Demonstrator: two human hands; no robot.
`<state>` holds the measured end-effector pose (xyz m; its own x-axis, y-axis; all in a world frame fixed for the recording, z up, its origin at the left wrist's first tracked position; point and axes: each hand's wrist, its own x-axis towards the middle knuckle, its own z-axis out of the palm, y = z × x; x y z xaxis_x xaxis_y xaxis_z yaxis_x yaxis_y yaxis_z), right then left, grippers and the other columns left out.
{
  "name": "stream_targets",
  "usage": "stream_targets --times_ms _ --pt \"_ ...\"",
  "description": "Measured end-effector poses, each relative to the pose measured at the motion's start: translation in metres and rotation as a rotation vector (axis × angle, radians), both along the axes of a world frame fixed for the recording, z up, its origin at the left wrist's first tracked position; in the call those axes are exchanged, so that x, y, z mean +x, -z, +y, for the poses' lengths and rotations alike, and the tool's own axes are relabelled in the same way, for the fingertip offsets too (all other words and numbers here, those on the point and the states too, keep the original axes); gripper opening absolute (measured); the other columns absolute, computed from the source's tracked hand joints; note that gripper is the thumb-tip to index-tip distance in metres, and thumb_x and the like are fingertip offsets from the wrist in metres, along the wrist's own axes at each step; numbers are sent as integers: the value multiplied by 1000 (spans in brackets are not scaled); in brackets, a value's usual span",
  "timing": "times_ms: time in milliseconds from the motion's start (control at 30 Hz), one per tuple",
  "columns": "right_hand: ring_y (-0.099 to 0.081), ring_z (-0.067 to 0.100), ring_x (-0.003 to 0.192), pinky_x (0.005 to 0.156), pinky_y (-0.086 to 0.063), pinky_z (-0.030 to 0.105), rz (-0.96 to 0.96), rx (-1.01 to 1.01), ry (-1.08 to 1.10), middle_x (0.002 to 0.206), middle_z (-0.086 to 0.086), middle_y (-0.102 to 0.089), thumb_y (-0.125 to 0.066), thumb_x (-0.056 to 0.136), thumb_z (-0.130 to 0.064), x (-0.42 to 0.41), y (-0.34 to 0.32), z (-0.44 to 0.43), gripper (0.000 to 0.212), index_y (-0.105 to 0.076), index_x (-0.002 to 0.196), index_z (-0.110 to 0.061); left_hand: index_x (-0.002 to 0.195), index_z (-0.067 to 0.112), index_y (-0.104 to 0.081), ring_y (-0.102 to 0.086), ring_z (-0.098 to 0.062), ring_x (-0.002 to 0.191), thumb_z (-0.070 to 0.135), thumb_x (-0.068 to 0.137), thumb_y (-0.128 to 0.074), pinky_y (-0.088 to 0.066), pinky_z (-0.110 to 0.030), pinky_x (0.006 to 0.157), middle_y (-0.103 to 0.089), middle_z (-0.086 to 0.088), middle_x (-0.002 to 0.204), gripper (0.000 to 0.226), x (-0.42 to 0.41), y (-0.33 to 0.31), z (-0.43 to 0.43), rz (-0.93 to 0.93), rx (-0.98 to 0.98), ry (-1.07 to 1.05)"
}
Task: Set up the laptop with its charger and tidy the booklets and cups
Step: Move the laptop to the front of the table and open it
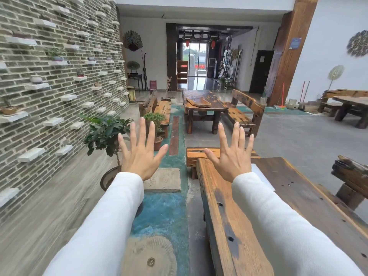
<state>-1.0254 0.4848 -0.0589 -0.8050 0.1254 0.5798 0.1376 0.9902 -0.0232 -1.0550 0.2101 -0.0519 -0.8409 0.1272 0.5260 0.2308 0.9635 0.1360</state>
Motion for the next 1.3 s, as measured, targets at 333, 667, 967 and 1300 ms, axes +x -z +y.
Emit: stream_targets --times_ms 333,667,967,1300 --pt "-5 41 154 120 -4 64 -29 -17 15 167 23 -2 -26 95 -74 -108 29 29 85 12 159 -34 155 31 19 34 -21 146 77 92 -8 10 -66 115 36 5 159 83 -115 25 32 -32 -35 38" --pt "1 40 155 120 1 63 -75 -38 123 167 23 6 -21 95 -73 -226 37 45 83 16 158 -34 155 36 18 29 -23 148 77 92 -14 15 -64 115 30 4 162 81 -267 35 55 -17 -15 159" --pt "-2 41 154 120 -1 63 -70 -94 258 166 25 3 -27 97 -68 -327 41 47 81 10 160 -33 156 32 15 27 -26 149 76 93 -13 7 -66 116 27 1 164 83 -400 44 77 -43 -72 297" --pt "0 41 154 120 0 65 -123 -106 413 166 24 5 -29 97 -67 -362 81 108 82 12 159 -33 156 35 14 26 -25 149 75 95 -17 8 -65 116 26 4 164 79 -475 78 163 -79 -114 512"
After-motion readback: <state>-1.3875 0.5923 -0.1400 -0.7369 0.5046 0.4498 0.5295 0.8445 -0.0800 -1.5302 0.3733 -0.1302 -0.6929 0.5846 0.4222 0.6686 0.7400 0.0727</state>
